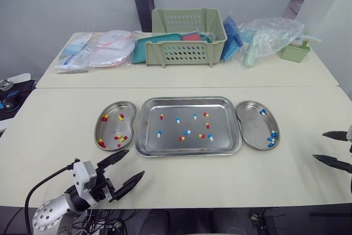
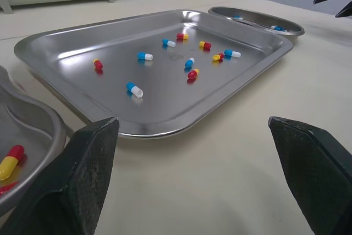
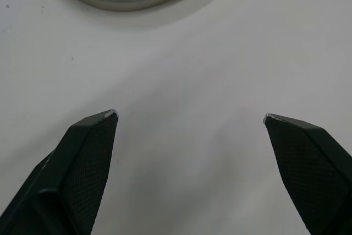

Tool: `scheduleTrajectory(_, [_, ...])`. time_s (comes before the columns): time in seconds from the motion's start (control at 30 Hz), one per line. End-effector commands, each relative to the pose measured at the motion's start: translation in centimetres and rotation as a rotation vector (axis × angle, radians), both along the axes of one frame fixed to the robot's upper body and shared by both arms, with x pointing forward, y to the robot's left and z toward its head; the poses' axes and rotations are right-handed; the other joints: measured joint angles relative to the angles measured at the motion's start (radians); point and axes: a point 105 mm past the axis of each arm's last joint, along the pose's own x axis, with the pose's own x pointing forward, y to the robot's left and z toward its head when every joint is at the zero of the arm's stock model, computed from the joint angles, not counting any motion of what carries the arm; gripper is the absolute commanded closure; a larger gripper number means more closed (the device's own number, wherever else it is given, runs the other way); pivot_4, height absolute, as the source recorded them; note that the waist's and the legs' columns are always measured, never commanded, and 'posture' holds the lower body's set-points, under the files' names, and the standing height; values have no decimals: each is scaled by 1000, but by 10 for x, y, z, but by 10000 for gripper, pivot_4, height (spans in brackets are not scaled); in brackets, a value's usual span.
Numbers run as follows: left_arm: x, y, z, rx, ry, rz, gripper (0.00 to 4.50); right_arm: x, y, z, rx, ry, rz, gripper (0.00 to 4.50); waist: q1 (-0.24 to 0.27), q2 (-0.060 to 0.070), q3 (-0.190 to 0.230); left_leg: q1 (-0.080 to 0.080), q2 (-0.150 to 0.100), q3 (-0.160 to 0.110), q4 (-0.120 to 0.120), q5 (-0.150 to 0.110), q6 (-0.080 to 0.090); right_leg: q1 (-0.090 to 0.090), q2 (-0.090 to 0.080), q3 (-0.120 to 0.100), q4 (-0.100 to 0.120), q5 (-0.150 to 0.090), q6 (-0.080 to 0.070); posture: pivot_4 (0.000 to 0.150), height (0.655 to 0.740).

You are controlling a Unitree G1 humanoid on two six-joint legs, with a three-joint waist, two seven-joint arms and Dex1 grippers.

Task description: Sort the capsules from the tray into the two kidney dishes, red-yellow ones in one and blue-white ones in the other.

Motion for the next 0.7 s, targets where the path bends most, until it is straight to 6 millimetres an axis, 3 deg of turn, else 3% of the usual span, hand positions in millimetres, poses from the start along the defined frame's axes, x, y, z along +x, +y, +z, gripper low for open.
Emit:
scheduleTrajectory(0.03, [1, 0, 4, 7, -30, 2, 0, 6, 10, 32, -19, -84, 61, 166, -1, 0, 0, 0, 0, 0, 0, 0, 0, 0, 0, 0, 0, 0, 0, 1500, 7400])
scheduleTrajectory(0.17, [3, 0, 5, 1, -33, 4, 0, 16, 55, 54, 25, -129, 208, 166, -5, 1, 0, 0, 0, 0, 0, 0, 0, 0, 0, 0, 0, 0, 0, 1500, 7400])
scheduleTrajectory(0.3, [6, -3, 6, -8, -34, 4, 0, 20, 120, 68, 81, -162, 418, 166, -3, 0, 0, 0, 0, -1, 0, 0, 0, 0, 0, -1, 0, 0, 0, 1500, 7400])
scheduleTrajectory(0.47, [6, -4, 7, -12, -30, 7, 0, 24, 192, 81, 224, -184, 555, 166, 1, -1, 1, -1, 0, -4, 0, 0, 0, 0, 0, -3, 0, 0, 0, 1500, 7400])
scheduleTrajectory(0.57, [7, -4, 8, -12, -30, 6, 0, 29, 225, 84, 288, -183, 585, 166, 7, -1, 1, -2, 0, -5, 0, 0, 0, -1, 0, -3, 0, 0, 0, 1500, 7400])
scheduleTrajectory(0.7, [7, -7, 12, -13, -34, -5, 0, 36, 269, 69, 302, -154, 644, 166, 13, -2, 1, -2, 0, -7, 0, 0, 0, -1, 0, -5, 0, 0, 0, 1500, 7400])
